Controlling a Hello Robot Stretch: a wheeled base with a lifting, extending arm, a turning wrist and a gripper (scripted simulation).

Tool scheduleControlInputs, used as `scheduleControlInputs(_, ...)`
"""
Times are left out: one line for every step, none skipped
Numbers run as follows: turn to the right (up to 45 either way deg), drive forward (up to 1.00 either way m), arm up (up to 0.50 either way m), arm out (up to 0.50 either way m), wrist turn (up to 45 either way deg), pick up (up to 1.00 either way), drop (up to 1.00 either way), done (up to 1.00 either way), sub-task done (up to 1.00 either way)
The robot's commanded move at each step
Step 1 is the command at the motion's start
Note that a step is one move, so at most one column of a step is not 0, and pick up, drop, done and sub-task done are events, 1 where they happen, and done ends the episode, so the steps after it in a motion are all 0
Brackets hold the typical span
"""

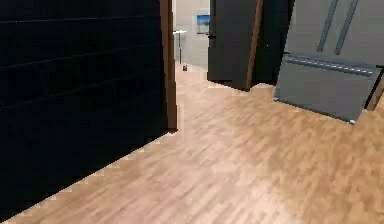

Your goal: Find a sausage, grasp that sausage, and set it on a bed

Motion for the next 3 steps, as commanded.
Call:
scheduleControlInputs(45.0,0.00,0.00,0.00,0.0,0.00,0.00,0.00,0.00)
scheduleControlInputs(6.0,0.00,0.00,0.00,0.0,0.00,0.00,0.00,0.00)
scheduleControlInputs(0.0,1.00,0.00,0.00,0.0,0.00,0.00,0.00,0.00)
